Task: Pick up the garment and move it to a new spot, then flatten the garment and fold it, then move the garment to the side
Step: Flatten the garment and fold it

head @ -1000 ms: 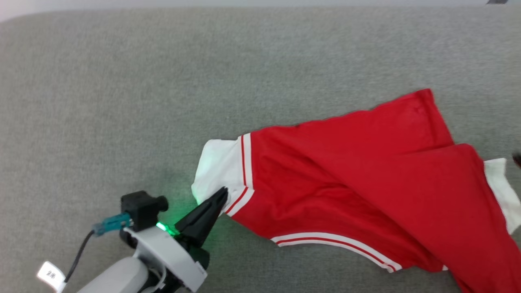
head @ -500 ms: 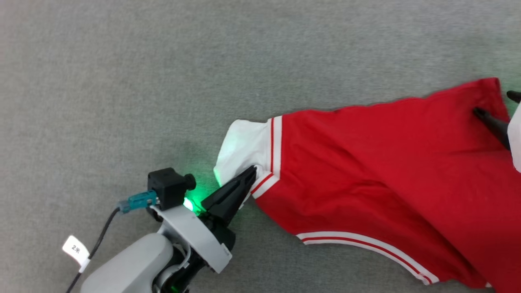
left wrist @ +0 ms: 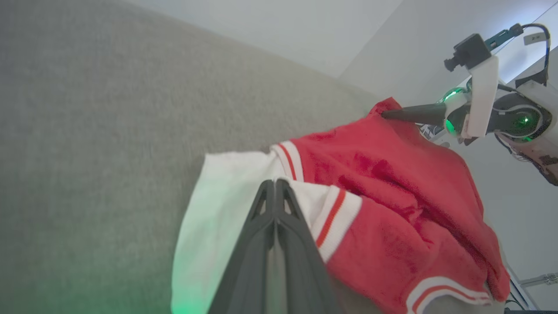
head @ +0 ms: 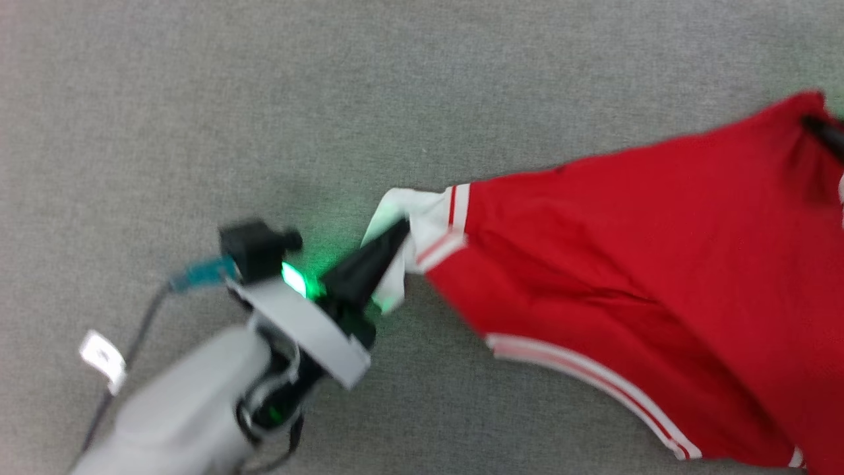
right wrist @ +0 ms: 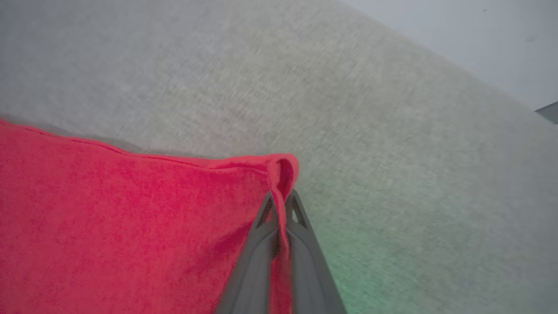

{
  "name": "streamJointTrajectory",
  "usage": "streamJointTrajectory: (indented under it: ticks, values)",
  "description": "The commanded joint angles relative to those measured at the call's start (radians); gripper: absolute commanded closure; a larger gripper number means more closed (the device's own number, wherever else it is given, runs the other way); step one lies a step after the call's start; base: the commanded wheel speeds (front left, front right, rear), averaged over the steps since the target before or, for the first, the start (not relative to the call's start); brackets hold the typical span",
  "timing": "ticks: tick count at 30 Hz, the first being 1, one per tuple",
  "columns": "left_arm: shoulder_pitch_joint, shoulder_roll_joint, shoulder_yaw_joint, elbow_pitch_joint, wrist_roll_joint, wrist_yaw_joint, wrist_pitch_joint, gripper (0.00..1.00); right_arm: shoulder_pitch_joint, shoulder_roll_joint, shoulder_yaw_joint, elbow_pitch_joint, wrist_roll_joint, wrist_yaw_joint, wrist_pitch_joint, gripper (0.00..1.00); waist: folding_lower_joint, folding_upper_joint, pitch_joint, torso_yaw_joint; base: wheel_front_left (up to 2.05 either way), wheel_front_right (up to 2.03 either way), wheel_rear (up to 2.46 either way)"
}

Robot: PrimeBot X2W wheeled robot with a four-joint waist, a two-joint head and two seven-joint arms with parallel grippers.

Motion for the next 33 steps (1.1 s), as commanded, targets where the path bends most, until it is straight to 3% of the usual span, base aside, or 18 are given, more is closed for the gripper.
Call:
streamJointTrajectory:
  ticks: [1, 10, 18, 24, 28, 33]
  values:
    - [-0.063, 0.002, 0.007, -0.004, -0.038, 0.003, 0.000, 1.00, -0.044, 0.006, -0.016, 0.016, -0.010, -0.002, -0.035, 1.00, 0.0000, -0.0001, -0.008, -0.008, 0.00, 0.00, 0.00]
    - [-0.445, 0.050, 0.021, 0.069, -0.223, 0.003, 0.088, 1.00, -0.319, 0.093, -0.124, 0.186, -0.102, -0.002, -0.259, 1.00, 0.0000, -0.0001, 0.018, -0.057, 0.00, 0.00, 0.00]
    - [-0.783, 0.006, 0.130, 0.266, -0.355, 0.003, 0.133, 1.00, -0.621, 0.184, -0.261, 0.402, -0.216, -0.002, -0.370, 1.00, 0.0000, -0.0001, 0.060, -0.100, 0.00, 0.00, 0.00]
    - [-1.017, -0.032, 0.249, 0.424, -0.405, 0.003, 0.063, 1.00, -0.820, 0.257, -0.380, 0.562, -0.335, -0.002, -0.527, 1.00, 0.0000, -0.0001, 0.067, -0.125, 0.00, 0.00, 0.00]
    - [-1.038, -0.041, 0.269, 0.411, -0.414, 0.003, 0.035, 1.00, -0.837, 0.295, -0.391, 0.646, -0.362, -0.002, -0.581, 1.00, 0.0000, -0.0001, 0.060, -0.129, 0.00, 0.00, 0.00]
    - [-0.883, -0.039, 0.227, 0.326, -0.452, 0.002, 0.036, 1.00, -0.736, 0.303, -0.313, 0.682, -0.327, -0.002, -0.603, 1.00, 0.0000, -0.0001, 0.050, -0.124, 0.00, 0.00, 0.00]
